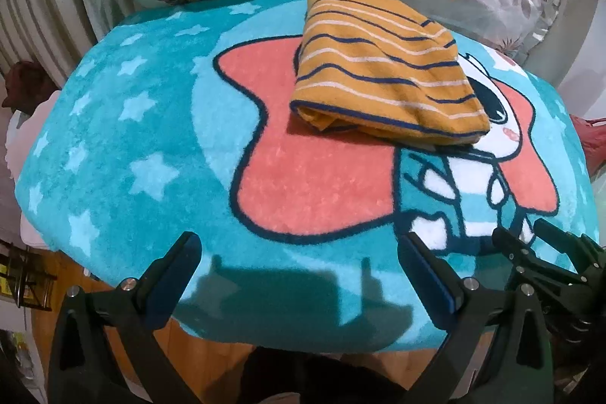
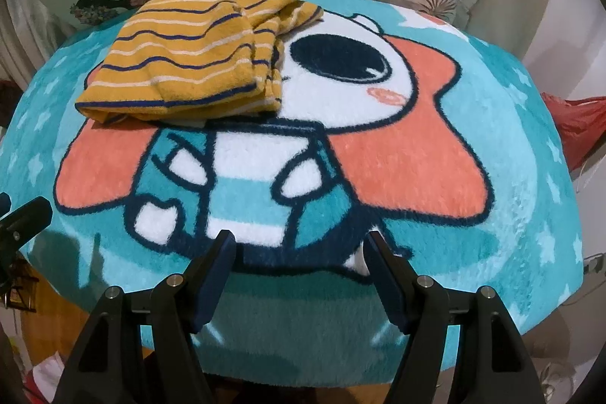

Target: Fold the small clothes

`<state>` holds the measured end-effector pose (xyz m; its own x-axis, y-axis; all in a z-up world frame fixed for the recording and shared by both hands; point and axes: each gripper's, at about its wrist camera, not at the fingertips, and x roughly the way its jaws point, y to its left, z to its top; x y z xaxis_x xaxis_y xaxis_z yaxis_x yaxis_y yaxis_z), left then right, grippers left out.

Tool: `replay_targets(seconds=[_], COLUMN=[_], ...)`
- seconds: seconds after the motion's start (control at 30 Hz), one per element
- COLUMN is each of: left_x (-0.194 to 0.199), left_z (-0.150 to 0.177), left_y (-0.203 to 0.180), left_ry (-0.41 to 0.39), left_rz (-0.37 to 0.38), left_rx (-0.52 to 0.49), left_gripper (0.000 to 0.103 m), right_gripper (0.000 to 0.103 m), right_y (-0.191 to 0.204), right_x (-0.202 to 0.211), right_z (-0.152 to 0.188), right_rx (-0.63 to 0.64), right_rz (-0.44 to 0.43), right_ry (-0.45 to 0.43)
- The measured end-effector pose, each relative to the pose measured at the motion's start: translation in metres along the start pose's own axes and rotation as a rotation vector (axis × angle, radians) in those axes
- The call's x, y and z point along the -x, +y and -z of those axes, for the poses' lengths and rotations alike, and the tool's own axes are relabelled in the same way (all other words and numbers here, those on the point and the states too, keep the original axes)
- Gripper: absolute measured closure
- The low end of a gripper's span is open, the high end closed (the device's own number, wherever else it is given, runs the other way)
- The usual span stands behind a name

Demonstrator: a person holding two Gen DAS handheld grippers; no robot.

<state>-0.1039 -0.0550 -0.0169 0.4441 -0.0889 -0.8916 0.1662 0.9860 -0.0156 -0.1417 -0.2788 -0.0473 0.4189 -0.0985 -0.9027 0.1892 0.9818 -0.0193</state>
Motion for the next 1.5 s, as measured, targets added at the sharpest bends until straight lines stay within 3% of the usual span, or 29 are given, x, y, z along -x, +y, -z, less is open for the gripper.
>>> replay_targets(seconds=[0.5,1.5], left_x=[-0.001,-0.014], left_z=[-0.001,-0.002], left_y=[0.009,0.037], left_ry=[0.018,0.068], left_rz=[0.035,0.032], left_rx=[0.029,0.078], left_gripper=[0.000,0.000], right_gripper=[0.028,0.027], right_y=[0.009,0.045], right_x=[-0.001,-0.015], right_z=[-0.005,-0.016], right_rx=[0.021,0.080], right_rz=[0.023,0.026], right_ry=[0.005,0.031])
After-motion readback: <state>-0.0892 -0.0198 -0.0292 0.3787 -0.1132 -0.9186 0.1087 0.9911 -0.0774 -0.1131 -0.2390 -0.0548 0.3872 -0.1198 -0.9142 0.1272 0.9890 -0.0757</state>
